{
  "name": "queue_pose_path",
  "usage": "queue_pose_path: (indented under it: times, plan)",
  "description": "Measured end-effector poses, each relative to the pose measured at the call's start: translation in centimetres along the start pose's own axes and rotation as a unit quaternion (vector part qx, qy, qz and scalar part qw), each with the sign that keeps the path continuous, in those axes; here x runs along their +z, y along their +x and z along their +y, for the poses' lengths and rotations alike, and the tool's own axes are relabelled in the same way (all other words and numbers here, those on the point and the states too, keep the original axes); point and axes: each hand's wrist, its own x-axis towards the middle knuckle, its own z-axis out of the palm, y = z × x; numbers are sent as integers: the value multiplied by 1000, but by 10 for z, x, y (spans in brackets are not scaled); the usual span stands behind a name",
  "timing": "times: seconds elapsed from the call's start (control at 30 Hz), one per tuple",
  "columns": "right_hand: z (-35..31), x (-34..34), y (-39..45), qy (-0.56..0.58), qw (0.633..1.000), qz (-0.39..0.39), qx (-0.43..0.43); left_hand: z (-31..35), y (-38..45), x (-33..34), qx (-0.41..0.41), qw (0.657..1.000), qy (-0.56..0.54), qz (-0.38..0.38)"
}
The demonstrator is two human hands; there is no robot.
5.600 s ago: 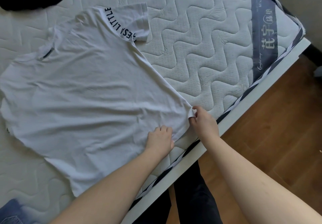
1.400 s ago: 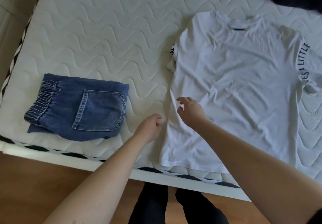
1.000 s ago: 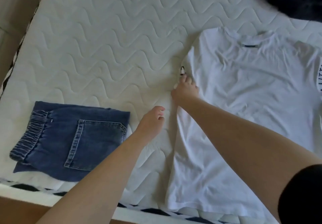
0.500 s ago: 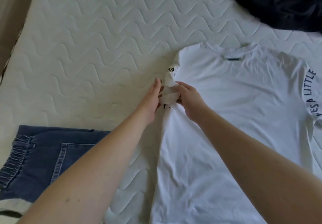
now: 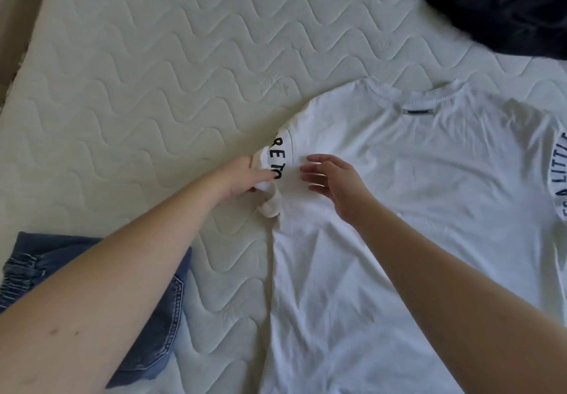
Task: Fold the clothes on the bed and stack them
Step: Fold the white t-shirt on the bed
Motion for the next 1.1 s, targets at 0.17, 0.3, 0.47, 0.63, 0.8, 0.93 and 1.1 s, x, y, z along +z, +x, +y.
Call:
queue_pose_path:
  times: [0.17, 0.3, 0.47, 0.63, 0.8, 0.93, 1.1]
  plan:
    - [-5, 6, 17, -149, 987, 49, -43, -21, -6, -32, 4, 962, -153, 227]
    - [-10, 15, 31, -250, 963, 50, -82, -35, 2, -40, -32, 915, -145, 376]
    - [-29, 23, 58, -465, 856, 82, -211, -36, 11, -26, -104, 963, -130, 214]
    - [-59, 37, 96, -675, 702, 16, -224, -41, 14, -14, -102, 979, -88, 155]
    - [-68, 38, 117, -811, 561, 3, -167, -36, 2, -24, -25, 944, -311, 108]
    - [-75, 31, 108, -845, 499, 22, -193, -19, -9, -37, 20, 897, -428, 109]
    - [-95, 22, 97, -673, 666, 98, -306, -3, -18, -42, 86, 840, -515, 146]
